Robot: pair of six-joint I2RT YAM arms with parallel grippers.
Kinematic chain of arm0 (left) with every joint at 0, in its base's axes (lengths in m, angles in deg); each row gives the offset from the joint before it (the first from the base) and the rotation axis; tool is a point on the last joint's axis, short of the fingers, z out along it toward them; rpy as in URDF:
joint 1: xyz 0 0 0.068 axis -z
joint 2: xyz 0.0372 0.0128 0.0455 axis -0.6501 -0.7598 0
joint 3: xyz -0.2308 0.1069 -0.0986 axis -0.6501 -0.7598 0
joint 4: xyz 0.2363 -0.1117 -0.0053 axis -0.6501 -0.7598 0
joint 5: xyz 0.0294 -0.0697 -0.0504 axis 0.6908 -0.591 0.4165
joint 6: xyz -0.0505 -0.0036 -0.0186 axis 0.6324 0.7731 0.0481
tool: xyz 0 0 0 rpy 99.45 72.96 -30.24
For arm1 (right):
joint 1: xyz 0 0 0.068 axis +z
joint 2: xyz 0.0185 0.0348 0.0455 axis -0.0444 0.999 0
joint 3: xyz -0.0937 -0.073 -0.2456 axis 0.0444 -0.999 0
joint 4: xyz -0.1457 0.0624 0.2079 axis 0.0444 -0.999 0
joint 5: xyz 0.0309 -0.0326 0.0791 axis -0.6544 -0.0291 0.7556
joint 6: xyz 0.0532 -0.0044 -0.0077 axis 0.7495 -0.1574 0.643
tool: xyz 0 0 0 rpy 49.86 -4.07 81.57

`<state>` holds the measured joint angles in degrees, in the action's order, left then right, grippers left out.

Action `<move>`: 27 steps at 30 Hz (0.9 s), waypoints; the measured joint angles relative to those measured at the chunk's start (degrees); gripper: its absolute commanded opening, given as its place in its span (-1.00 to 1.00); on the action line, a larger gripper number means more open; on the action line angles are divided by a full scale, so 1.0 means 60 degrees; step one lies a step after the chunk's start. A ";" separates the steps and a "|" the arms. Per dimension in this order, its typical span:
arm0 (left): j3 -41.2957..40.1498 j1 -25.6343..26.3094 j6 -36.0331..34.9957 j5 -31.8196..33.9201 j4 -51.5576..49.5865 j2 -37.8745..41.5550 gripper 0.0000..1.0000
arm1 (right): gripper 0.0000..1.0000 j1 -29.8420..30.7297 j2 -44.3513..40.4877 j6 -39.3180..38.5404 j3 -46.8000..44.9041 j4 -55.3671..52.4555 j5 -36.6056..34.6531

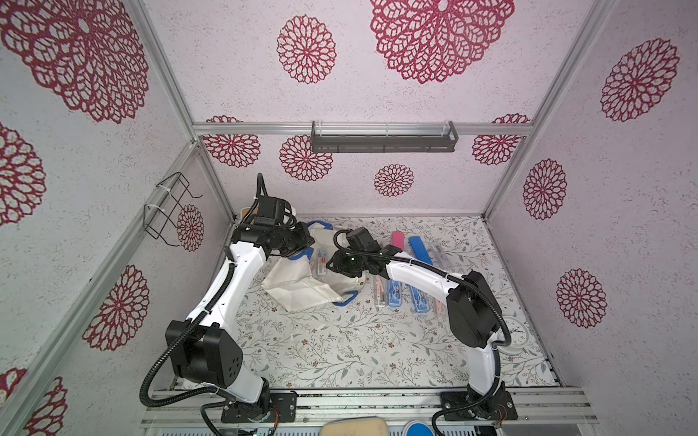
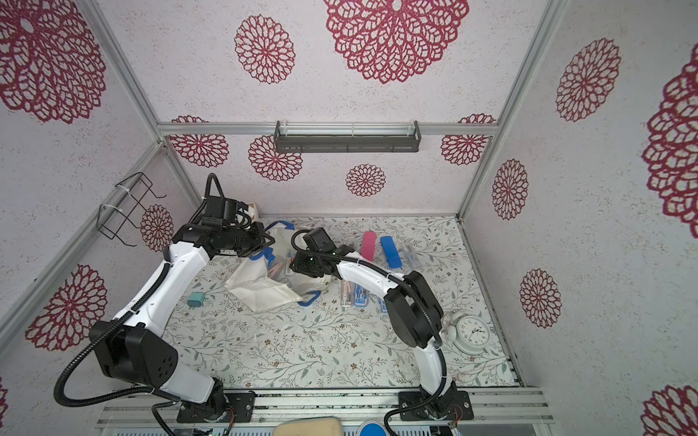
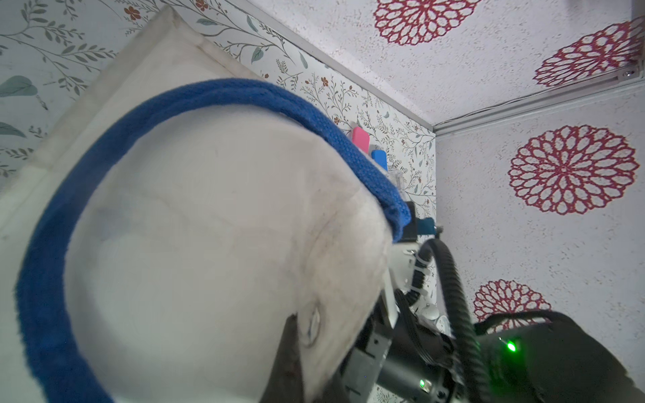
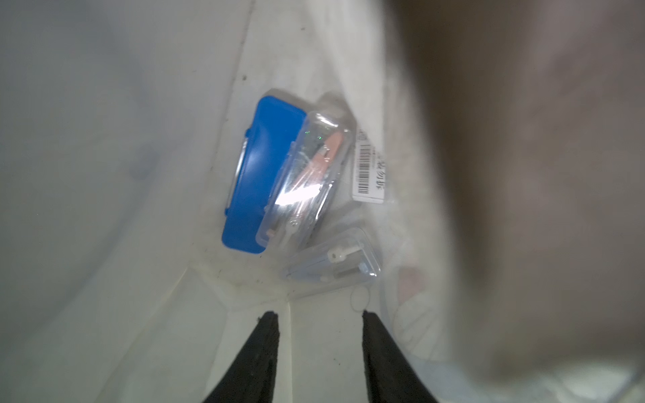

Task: Take out the compass set from the canvas bag
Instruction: Adjust the canvas bag at the center of the board.

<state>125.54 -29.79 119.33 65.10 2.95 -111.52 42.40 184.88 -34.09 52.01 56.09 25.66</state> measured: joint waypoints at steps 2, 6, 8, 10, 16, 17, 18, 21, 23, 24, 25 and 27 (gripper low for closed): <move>0.0004 0.0029 0.0000 0.0025 -0.0106 0.0000 -1.00 | -0.03 0.0000 -0.0033 0.0248 -0.0517 0.0288 -0.0193; 0.0015 0.0076 -0.0004 0.0029 -0.0211 0.0000 -1.00 | 0.02 -0.0120 -0.0565 0.0375 -0.1836 0.0557 -0.0503; 0.0018 0.0095 -0.0007 0.0040 -0.0229 0.0000 -1.00 | 0.00 -0.0197 -0.1078 0.0284 -0.2412 0.0561 -0.0721; 0.0018 0.0095 -0.0007 0.0066 -0.0229 0.0000 -1.00 | -0.14 -0.0291 -0.1690 0.0117 -0.2736 0.0561 -0.0933; 0.0076 0.0095 -0.0004 0.0095 -0.0226 -0.0004 -1.00 | -0.48 -0.0350 -0.2747 -0.0357 -0.2572 0.1147 -0.0758; 0.0113 0.0095 -0.0007 0.0106 -0.0229 -0.0011 -1.00 | -0.53 -0.0321 -0.2601 -0.0379 -0.2361 0.1217 -0.0623; 0.0168 0.0095 -0.0007 0.0113 -0.0248 -0.0022 -1.00 | -0.59 -0.0280 -0.2339 -0.0397 -0.2116 0.1268 -0.0444; 0.0393 0.0095 -0.0007 0.0160 -0.0302 -0.0124 -1.00 | -0.64 -0.0164 -0.1100 -0.0433 -0.1038 0.1162 0.0200; 0.0532 0.0095 -0.0004 0.0197 -0.0331 -0.0219 -1.00 | -0.64 -0.0033 -0.0211 -0.0576 -0.0386 0.0900 0.0561; 0.0601 0.0095 -0.0004 0.0219 -0.0350 -0.0273 -1.00 | -0.64 0.0087 0.0222 -0.0758 -0.0066 0.0586 0.0670; 0.0670 0.0095 -0.0004 0.0237 -0.0379 -0.0331 -1.00 | -0.64 0.0208 0.0528 -0.0954 0.0178 0.0291 0.0736; 0.0834 0.0095 -0.0004 0.0251 -0.0415 -0.0466 -1.00 | -0.63 0.0557 0.0998 -0.1348 0.0499 -0.0229 0.0878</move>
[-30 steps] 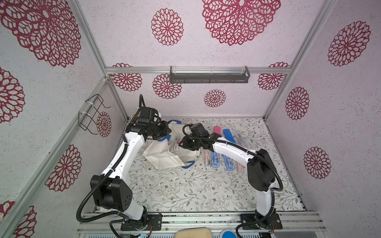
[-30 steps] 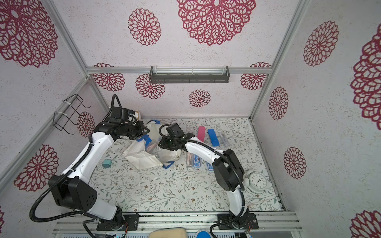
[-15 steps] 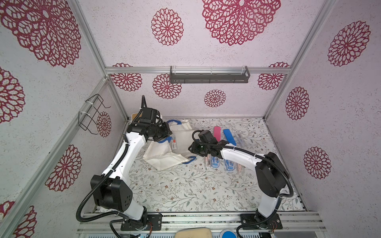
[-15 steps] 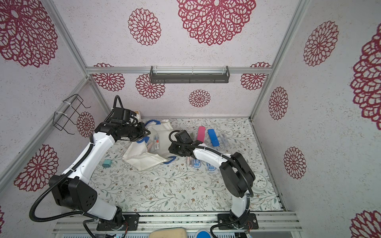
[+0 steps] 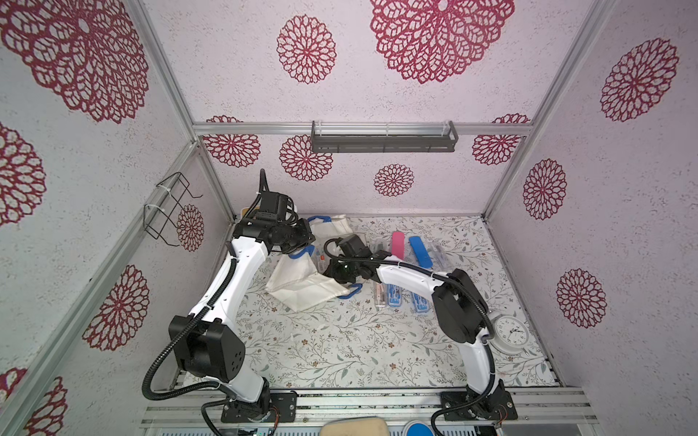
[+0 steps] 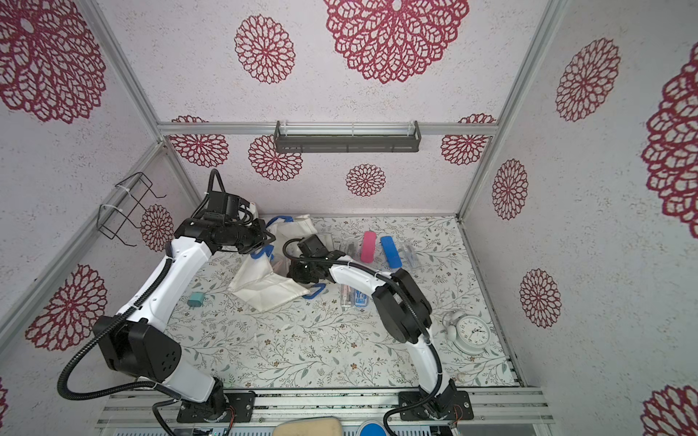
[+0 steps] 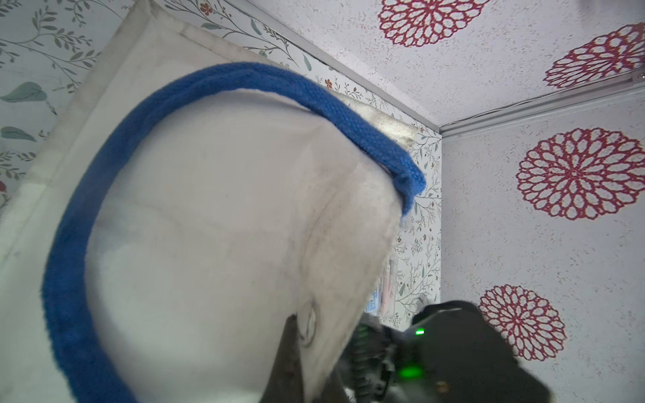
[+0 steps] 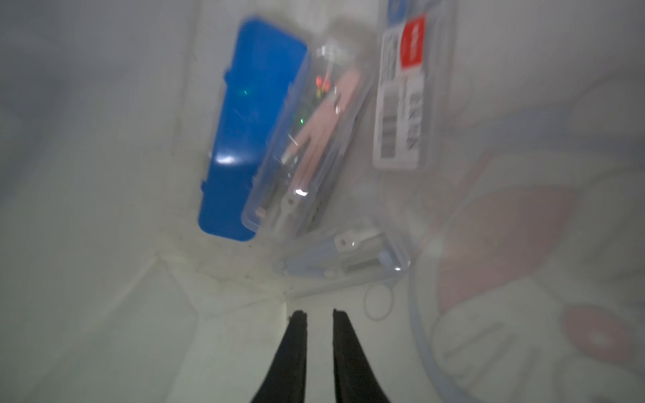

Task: Take out the compass set from the canvas bag
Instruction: Adjust the canvas bag at the center of the board.

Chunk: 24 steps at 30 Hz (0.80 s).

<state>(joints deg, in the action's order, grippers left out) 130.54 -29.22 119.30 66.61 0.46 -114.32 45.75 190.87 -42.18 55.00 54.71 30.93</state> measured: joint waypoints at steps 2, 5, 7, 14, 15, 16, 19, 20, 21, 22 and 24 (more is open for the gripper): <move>0.0153 0.0000 0.0000 0.0004 -0.0025 -0.0117 -1.00 | -0.61 0.0328 0.0124 -0.0229 0.0022 -0.0259 0.0164; 0.0244 0.0004 0.0004 -0.0022 -0.0084 -0.0204 -1.00 | -0.50 0.0659 0.0120 -0.0372 0.0022 -0.0357 0.0353; 0.0244 0.0015 0.0011 -0.0091 -0.0069 -0.0208 -1.00 | -0.32 0.0714 0.0120 -0.0408 0.0022 -0.0382 0.0423; -0.0149 0.0288 -0.0004 -0.0328 0.0222 -0.0080 -1.00 | -0.02 -0.0211 0.0011 0.0965 -0.0678 0.0222 0.0357; -0.0251 0.0324 -0.0004 -0.0375 0.0240 -0.0022 -1.00 | 0.00 -0.0448 0.0007 0.1246 -0.0834 0.0328 0.0310; -0.0419 0.0364 -0.0007 -0.0437 0.0284 0.0095 -1.00 | 0.03 -0.0688 0.0007 0.1515 -0.0954 0.0408 0.0222; -0.0823 0.0426 -0.0007 -0.0568 0.0379 0.0455 -1.00 | 0.09 -0.1180 0.0007 0.2149 -0.1027 0.0503 0.0117; -0.0922 0.0444 -0.0011 -0.0590 0.0408 0.0565 -1.00 | 0.11 -0.1235 0.0007 0.2284 -0.0994 0.0565 0.0066; -0.0984 0.0470 -0.0015 -0.0594 0.0437 0.0634 -1.00 | 0.12 -0.1239 0.0007 0.2422 -0.0973 0.0634 0.0029; -0.1045 0.0488 -0.0015 -0.0590 0.0484 0.0699 -1.00 | 0.14 -0.1213 0.0007 0.2568 -0.0951 0.0688 0.0018; -0.1133 0.0499 -0.0011 -0.0590 0.0525 0.0750 -1.00 | 0.15 -0.1140 0.0007 0.2852 -0.0943 0.0798 -0.0004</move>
